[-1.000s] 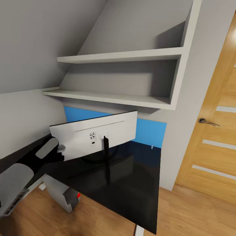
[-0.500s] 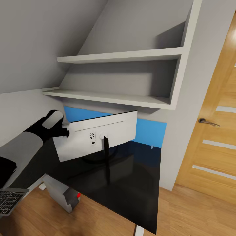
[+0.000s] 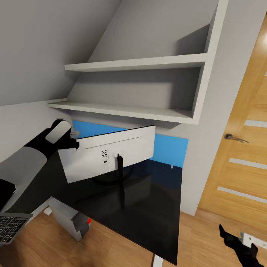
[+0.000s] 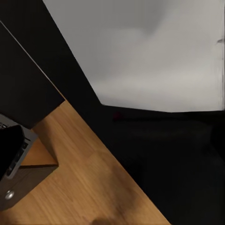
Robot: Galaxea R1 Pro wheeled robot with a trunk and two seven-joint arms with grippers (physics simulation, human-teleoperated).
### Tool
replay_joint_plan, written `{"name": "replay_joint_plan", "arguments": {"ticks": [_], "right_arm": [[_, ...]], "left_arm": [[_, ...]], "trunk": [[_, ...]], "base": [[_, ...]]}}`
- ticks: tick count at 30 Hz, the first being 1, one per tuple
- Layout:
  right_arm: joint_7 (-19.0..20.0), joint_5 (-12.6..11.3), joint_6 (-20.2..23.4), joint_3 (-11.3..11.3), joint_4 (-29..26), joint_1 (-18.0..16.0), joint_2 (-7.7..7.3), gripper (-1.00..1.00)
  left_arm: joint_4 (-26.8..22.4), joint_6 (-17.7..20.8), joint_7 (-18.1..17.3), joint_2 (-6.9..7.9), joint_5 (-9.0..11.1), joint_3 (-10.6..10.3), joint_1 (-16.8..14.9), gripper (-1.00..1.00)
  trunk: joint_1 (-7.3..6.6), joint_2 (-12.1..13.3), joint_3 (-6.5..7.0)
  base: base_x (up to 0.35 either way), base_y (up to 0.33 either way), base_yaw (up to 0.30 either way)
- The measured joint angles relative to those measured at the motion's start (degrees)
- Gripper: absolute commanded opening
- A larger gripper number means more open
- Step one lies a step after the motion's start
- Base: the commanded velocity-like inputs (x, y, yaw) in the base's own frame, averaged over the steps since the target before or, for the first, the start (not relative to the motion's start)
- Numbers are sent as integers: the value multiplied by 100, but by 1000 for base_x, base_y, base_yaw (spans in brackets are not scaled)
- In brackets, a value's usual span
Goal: In the bedroom, organize the workspace by keeping the computer under the desk, ensuring the monitor is on the desk, placing the keyboard on the desk next to the monitor, placing the mouse on the desk next to the keyboard, moving the folder from the swivel chair onto the desk next to the mouse, stacking the notebook on top of the folder with the pen on top of the notebook, and positioning the swivel chair next to the desk.
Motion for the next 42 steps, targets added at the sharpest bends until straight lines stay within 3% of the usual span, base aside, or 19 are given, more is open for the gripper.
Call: {"name": "replay_joint_plan", "arguments": {"ticks": [5,9,15,20,24,27,31,42], "right_arm": [[5,4,87,-11,-806,0,21,100],[27,11,83,34,-1061,1,70,100],[24,243,64,438,-1671,1,356,100],[1,574,105,568,-2105,1,603,100],[-4,813,120,598,-2211,1,811,100],[3,989,121,609,-2215,2,1052,100],[13,1084,110,619,-2129,2,1244,100],[18,1159,99,701,-1888,3,1323,100]], "left_arm": [[-269,1,-2,44,-26,22,0,100],[-358,-53,-2,48,-93,31,0,100],[-398,-372,-4,36,-156,35,0,100],[-403,-436,-2,24,-162,36,0,100],[-404,-445,2,22,-164,30,0,100],[-404,-449,3,12,-164,17,0,100],[-404,-451,3,3,-163,-1,0,100],[-411,-453,3,-17,-162,-15,-1,100]], "trunk": [[0,0,0],[0,0,0],[0,1,0],[0,1,0],[-1,0,0],[-3,0,0],[-1,1,-1],[-2,0,0]], "base": [[0,0,0],[0,0,0],[0,0,0],[6,0,0],[136,0,0],[266,0,0],[226,0,0],[103,22,0]]}}
